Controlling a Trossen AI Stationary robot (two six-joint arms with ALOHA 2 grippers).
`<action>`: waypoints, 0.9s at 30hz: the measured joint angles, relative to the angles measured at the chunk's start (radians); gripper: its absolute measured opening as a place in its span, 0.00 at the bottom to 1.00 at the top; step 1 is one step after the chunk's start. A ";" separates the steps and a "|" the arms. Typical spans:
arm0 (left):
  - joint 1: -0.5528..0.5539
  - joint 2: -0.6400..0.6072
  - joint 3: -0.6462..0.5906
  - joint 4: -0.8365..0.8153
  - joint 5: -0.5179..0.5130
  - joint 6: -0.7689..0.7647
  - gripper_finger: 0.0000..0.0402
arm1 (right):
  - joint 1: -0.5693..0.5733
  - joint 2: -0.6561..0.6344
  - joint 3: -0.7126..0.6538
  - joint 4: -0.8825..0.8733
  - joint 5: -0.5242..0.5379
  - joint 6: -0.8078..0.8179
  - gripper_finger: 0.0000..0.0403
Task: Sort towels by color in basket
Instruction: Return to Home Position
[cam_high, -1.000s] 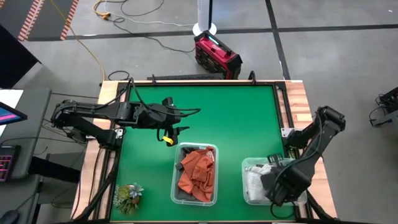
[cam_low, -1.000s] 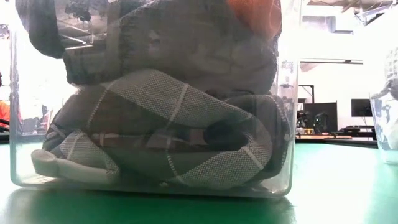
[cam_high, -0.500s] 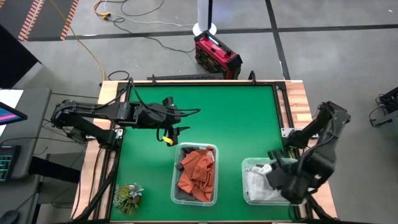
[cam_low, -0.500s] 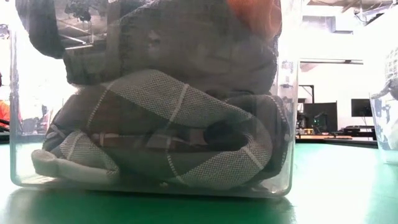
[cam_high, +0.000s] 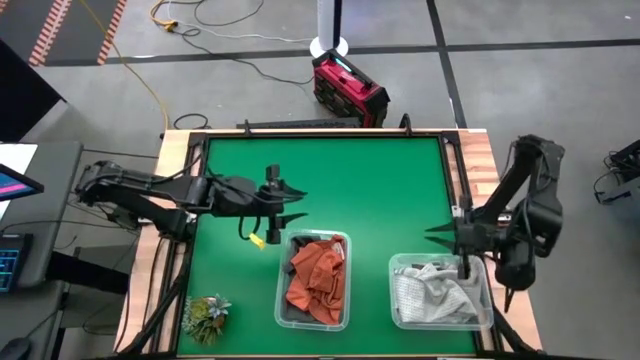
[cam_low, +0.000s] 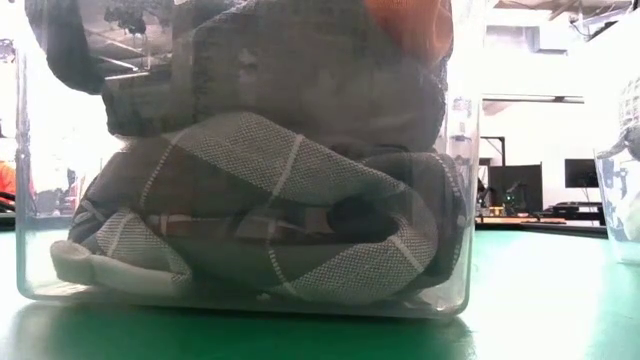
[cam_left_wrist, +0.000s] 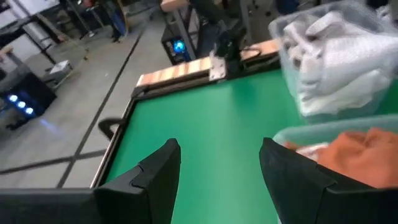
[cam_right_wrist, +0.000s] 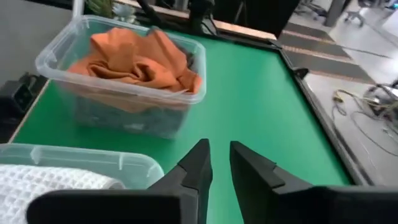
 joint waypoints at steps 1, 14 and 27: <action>0.008 -0.017 -0.032 0.020 0.000 -0.003 0.52 | -0.002 -0.028 -0.043 0.042 0.003 -0.020 0.23; 0.027 -0.362 -0.428 0.304 -0.001 -0.090 0.52 | -0.151 -0.238 -0.442 0.529 0.159 -0.220 0.22; 0.066 -0.457 -0.639 0.455 0.000 -0.057 0.52 | -0.351 -0.242 -0.680 1.079 -0.038 -0.503 0.22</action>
